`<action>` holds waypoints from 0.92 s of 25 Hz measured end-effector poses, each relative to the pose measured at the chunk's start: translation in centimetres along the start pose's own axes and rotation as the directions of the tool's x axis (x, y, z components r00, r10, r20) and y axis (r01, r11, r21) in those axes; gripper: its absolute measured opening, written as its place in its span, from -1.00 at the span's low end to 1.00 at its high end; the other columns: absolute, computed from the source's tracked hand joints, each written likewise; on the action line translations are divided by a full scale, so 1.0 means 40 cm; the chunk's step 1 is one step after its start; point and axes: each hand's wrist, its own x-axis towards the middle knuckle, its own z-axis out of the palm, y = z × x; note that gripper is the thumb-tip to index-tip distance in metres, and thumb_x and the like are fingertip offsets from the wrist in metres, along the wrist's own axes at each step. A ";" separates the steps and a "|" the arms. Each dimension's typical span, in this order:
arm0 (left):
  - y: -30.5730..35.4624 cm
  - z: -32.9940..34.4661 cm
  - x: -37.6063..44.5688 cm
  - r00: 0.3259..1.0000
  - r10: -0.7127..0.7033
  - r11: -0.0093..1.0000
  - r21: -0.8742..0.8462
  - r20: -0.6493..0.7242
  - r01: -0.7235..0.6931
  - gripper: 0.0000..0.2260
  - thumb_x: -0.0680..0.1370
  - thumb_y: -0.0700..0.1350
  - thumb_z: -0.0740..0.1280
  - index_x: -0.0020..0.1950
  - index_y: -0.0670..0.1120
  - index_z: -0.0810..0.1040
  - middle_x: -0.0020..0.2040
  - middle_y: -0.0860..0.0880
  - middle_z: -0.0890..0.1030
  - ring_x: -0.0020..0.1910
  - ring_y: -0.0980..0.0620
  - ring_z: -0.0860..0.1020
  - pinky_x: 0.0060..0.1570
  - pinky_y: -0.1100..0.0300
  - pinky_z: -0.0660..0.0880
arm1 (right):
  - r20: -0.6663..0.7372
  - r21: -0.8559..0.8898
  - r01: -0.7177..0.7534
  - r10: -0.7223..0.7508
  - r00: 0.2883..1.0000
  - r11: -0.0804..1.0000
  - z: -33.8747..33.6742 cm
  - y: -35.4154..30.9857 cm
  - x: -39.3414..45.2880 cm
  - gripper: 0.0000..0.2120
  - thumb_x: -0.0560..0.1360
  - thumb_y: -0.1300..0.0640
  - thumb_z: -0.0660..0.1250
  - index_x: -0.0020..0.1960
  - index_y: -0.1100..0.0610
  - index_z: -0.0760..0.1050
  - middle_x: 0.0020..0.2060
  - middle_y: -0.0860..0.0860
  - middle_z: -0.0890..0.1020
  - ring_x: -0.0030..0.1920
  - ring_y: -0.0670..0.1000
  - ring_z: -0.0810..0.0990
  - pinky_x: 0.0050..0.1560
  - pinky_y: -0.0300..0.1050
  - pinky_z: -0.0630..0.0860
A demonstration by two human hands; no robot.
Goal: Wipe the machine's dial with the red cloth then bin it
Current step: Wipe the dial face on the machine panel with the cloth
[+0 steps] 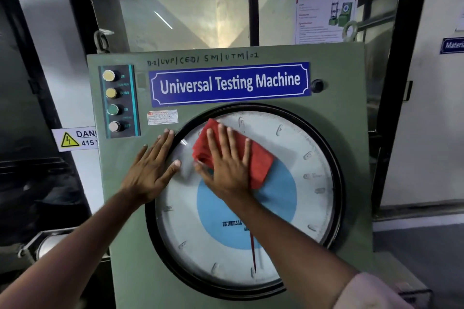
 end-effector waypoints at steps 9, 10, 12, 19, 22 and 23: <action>0.039 -0.010 0.002 0.999 -0.052 0.997 -0.054 0.015 0.053 -0.25 0.61 0.35 -0.08 0.71 0.06 -0.20 0.72 0.07 -0.12 0.69 0.09 -0.03 0.65 -0.07 -0.03 | -0.011 -0.173 -0.257 0.259 0.966 0.951 -0.104 0.311 0.017 -0.30 0.68 -0.32 -0.04 0.72 -0.05 -0.07 0.71 0.04 0.03 0.70 0.06 0.03 0.60 0.35 0.06; 0.042 -0.008 0.000 0.998 -0.057 0.996 -0.068 0.011 0.058 -0.26 0.61 0.35 -0.08 0.71 0.07 -0.19 0.72 0.08 -0.12 0.69 0.09 -0.03 0.65 -0.07 -0.02 | -0.031 -0.140 -0.305 0.303 0.952 0.942 -0.087 0.262 0.021 -0.29 0.67 -0.32 -0.04 0.72 -0.04 -0.08 0.71 0.05 0.03 0.70 0.08 0.02 0.60 0.37 0.04; 0.040 -0.010 -0.001 0.998 -0.057 0.995 -0.082 0.005 0.057 -0.27 0.61 0.35 -0.08 0.71 0.09 -0.18 0.72 0.09 -0.11 0.69 0.09 -0.02 0.64 -0.08 -0.01 | -0.026 -0.072 -0.222 0.221 0.975 0.972 -0.046 0.135 0.023 -0.31 0.67 -0.30 -0.02 0.72 -0.06 -0.06 0.71 0.04 0.04 0.70 0.08 0.01 0.61 0.37 0.00; 0.042 -0.023 0.013 1.000 -0.016 0.994 -0.107 0.020 0.018 -0.27 0.61 0.39 -0.11 0.70 0.11 -0.19 0.71 0.08 -0.09 0.69 0.05 0.04 0.62 -0.05 0.08 | 0.143 -0.042 0.460 -0.450 0.881 0.887 -0.052 0.117 0.025 -0.36 0.70 -0.29 0.01 0.71 -0.13 -0.04 0.71 -0.08 0.00 0.70 -0.05 -0.04 0.62 0.32 0.03; 0.058 -0.021 0.027 0.999 -0.031 0.990 -0.134 0.013 0.032 -0.26 0.60 0.41 -0.11 0.70 0.13 -0.20 0.71 0.11 -0.10 0.68 0.09 0.02 0.62 -0.04 0.08 | 0.176 -0.147 0.230 -0.204 0.963 0.962 -0.117 0.265 0.058 -0.34 0.69 -0.32 -0.03 0.71 -0.15 -0.13 0.71 -0.09 0.00 0.70 -0.04 -0.02 0.62 0.30 0.04; 0.066 -0.020 0.030 0.999 -0.039 0.989 -0.141 0.010 0.040 -0.25 0.60 0.42 -0.11 0.70 0.13 -0.21 0.71 0.14 -0.12 0.68 0.11 0.01 0.62 -0.04 0.08 | 0.173 -0.171 0.115 -0.085 0.981 0.979 -0.138 0.311 0.044 -0.34 0.70 -0.31 -0.03 0.71 -0.14 -0.13 0.71 -0.08 -0.02 0.70 -0.03 -0.03 0.63 0.29 0.00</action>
